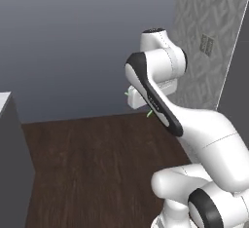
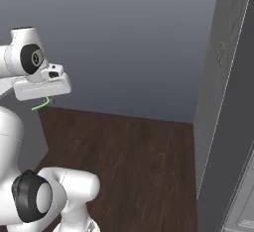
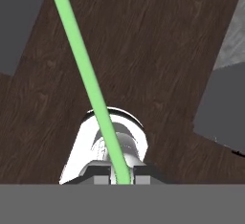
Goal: Take a straw from the drawer in front and place it inside the glass cup on the dining counter.
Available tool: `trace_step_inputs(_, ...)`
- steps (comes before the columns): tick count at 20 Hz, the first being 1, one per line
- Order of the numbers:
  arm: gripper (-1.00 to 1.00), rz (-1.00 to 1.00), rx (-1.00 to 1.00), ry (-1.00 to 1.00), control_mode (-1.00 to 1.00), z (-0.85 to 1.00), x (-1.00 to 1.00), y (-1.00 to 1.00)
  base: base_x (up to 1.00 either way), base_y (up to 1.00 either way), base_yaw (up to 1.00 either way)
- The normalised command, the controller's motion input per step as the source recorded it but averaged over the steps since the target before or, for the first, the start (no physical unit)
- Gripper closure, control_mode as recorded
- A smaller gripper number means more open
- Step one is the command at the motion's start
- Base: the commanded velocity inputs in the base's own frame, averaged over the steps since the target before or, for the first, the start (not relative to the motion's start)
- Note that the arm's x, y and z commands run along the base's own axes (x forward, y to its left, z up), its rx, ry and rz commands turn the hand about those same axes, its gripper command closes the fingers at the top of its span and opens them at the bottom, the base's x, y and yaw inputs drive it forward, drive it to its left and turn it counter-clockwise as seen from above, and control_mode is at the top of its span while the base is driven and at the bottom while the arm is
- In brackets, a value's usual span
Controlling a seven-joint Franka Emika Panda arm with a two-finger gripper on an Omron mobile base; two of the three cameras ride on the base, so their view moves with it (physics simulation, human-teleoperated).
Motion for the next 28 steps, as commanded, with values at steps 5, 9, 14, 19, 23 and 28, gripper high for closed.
trace_step_inputs(5,1.0,0.0,0.0,0.0,1.0,0.0,0.0,0.0,1.0,0.26,0.0)
trace_step_inputs(9,1.0,0.0,0.0,0.0,1.0,0.0,0.0,0.0,1.0,0.19,0.02)
trace_step_inputs(14,1.0,0.0,0.0,0.0,1.0,0.0,0.0,0.0,1.0,0.11,0.26)
trace_step_inputs(19,1.0,0.0,0.0,0.0,1.0,0.0,0.0,0.0,1.0,0.01,0.51)
trace_step_inputs(23,1.0,0.0,0.0,0.0,1.0,0.0,0.0,0.0,1.0,0.0,0.64)
trace_step_inputs(28,1.0,0.0,0.0,0.0,1.0,0.0,0.0,0.0,1.0,-0.06,0.72)
